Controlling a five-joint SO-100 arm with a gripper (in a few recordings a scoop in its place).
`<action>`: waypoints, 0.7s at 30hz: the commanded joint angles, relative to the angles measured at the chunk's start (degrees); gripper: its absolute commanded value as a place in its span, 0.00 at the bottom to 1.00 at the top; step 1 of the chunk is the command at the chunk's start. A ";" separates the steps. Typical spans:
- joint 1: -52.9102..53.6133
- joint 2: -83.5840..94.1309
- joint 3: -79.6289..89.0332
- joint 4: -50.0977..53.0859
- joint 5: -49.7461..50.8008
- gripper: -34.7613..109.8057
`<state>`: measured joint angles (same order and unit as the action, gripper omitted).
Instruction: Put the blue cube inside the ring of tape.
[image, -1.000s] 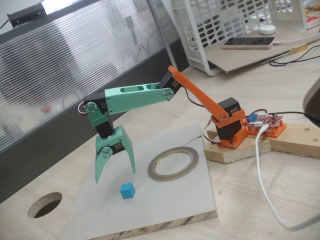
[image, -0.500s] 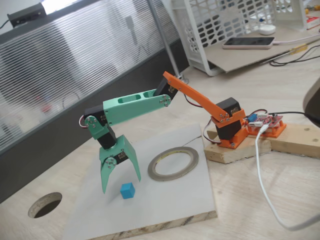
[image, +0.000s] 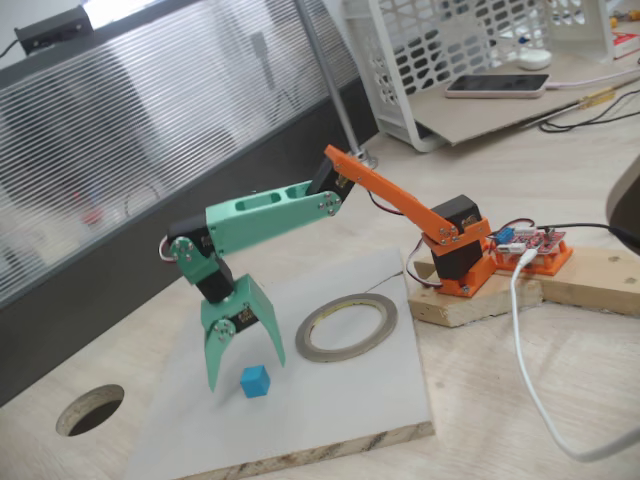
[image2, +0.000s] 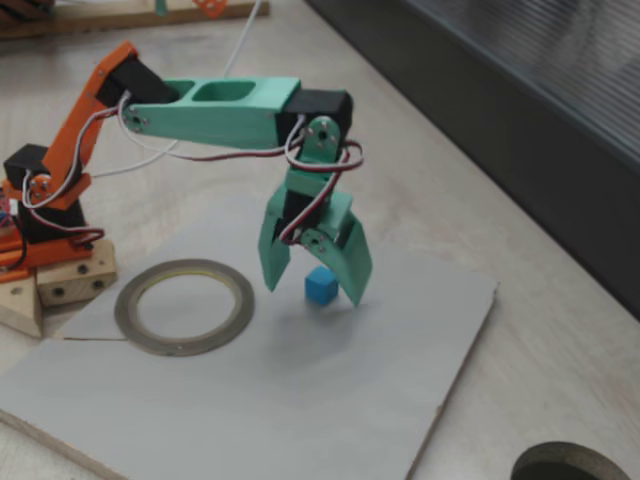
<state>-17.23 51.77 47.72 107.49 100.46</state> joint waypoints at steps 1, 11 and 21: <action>-0.44 1.23 0.00 0.62 0.44 0.74; -0.44 1.14 0.00 0.62 0.44 0.74; -0.44 -1.93 0.00 0.62 0.44 0.74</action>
<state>-17.23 50.80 47.72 107.49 100.46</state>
